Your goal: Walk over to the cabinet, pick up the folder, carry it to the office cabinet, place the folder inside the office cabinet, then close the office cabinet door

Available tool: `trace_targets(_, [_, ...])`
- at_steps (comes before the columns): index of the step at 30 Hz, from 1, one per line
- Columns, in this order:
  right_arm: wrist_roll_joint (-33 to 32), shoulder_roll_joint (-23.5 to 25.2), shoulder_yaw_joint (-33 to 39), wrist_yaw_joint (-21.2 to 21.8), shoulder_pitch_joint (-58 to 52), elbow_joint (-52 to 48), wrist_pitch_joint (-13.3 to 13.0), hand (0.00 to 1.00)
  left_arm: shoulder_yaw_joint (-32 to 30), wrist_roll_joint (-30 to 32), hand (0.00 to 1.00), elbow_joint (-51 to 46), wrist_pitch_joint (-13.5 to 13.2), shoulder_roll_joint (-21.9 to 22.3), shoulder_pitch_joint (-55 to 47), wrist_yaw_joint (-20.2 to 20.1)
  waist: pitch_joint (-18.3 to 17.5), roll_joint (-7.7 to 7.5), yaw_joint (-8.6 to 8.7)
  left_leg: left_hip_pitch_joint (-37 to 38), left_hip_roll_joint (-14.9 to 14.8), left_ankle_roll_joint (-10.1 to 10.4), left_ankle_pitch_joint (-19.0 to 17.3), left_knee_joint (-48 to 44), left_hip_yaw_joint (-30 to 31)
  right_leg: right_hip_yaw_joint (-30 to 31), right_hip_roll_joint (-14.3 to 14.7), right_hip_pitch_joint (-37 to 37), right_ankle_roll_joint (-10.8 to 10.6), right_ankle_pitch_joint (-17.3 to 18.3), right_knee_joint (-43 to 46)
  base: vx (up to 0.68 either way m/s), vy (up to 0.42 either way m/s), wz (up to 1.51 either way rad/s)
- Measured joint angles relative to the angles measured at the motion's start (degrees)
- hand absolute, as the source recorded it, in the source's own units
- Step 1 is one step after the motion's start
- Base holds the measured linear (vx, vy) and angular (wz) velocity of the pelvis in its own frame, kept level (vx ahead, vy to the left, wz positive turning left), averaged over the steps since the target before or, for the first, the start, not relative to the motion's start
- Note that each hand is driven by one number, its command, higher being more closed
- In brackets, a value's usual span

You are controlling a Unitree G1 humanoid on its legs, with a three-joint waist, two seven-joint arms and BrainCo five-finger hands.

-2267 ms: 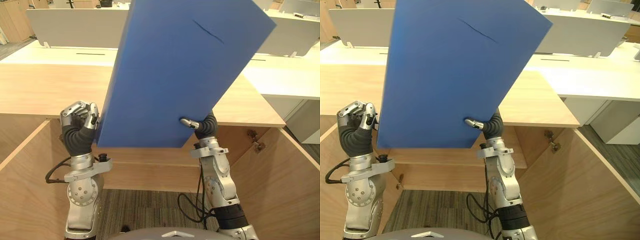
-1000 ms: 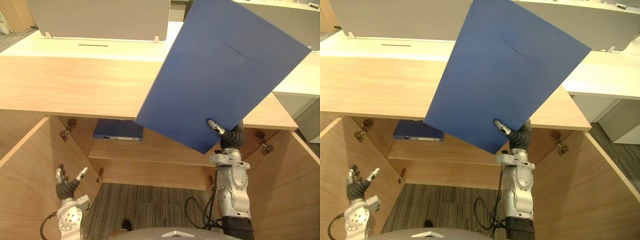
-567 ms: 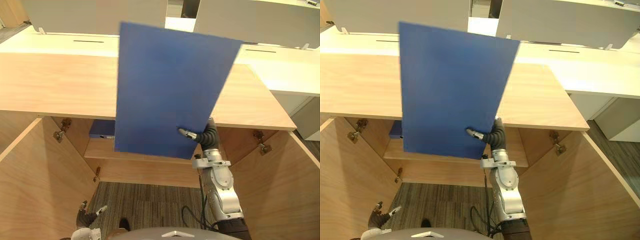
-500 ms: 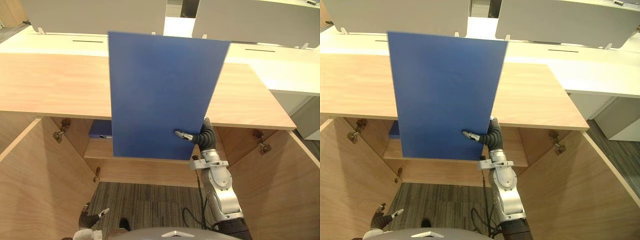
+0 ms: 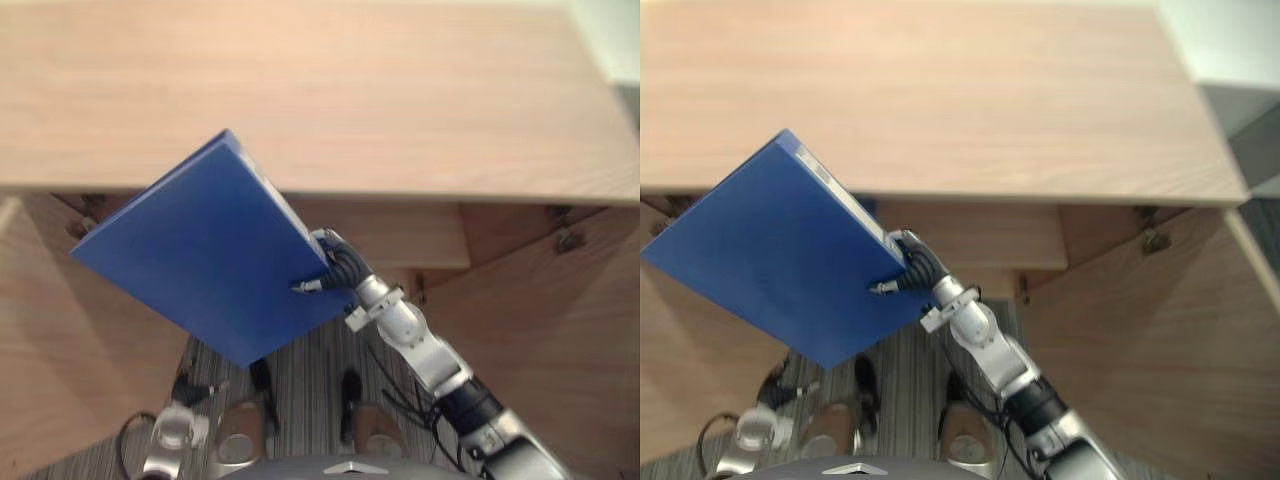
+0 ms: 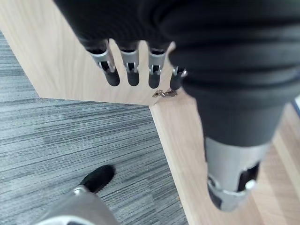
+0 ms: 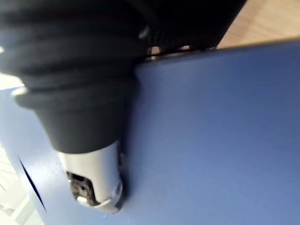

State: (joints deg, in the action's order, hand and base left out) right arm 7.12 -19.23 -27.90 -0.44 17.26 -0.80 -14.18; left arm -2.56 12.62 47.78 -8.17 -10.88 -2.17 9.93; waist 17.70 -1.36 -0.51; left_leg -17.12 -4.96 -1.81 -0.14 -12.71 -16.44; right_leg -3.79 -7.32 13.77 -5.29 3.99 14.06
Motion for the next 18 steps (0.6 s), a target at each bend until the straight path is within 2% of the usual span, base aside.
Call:
trace_targets(1, [0.00, -0.92, -0.58, 0.06, 0.63, 0.08, 0.60, 1.00, 0.40, -0.01, 0.00, -0.34, 0.00, -0.49, 1.13, 0.02, 1.59, 0.28, 0.11, -3.46, -0.66, -0.11, -1.37, -3.89, 0.69, -0.03, 0.05, 3.02, -0.01, 0.98, 3.01, -0.16, 0.032, 0.05])
trace_targets(4, [-0.12, -1.96, -1.22, 0.44, -0.05, 0.33, 0.72, 1.00, 0.79, -0.04, 0.00, -1.80, 0.02, -0.97, 1.44, -0.02, 3.43, 0.57, 0.05, -9.75, -1.14, 0.17, -3.71, -10.01, 1.41, 0.19, -0.61, 9.74, -0.20, 3.76, 10.39, -0.15, 0.043, 0.08])
trace_targets(9, [-1.77, -1.53, -0.18, 0.09, -0.43, 1.84, 1.02, 1.00, 2.71, -0.04, 0.00, -2.89, 0.07, -1.23, 2.32, -0.12, 5.57, 1.81, -0.42, -16.95, -2.56, 0.73, -5.47, -15.64, 2.25, -0.01, -0.79, 16.80, 0.26, 5.77, 16.32, -0.13, 0.017, 0.04])
trace_targets(13, [-7.41, 1.52, 5.51, -2.17, 0.05, 1.75, 1.89, 1.00, 2.61, -0.14, 0.00, -7.96, 0.11, 0.17, 4.23, -0.17, 7.06, 2.25, -1.56, -24.41, -4.24, 0.50, -5.71, -19.70, 2.38, 0.02, -0.50, 24.39, 0.51, 5.91, 20.53, -0.12, -0.018, -0.05])
trace_targets(18, [-14.45, 3.06, 11.80, -5.66, 3.46, 1.59, 1.96, 1.00, 2.38, -1.28, 0.00, -11.55, 0.12, 0.23, 5.67, -0.12, 7.75, 2.62, -2.39, -29.79, -5.37, 0.35, -6.18, -23.16, 2.53, 0.05, -0.38, 29.91, 1.06, 6.36, 23.99, -0.05, -0.031, -0.05])
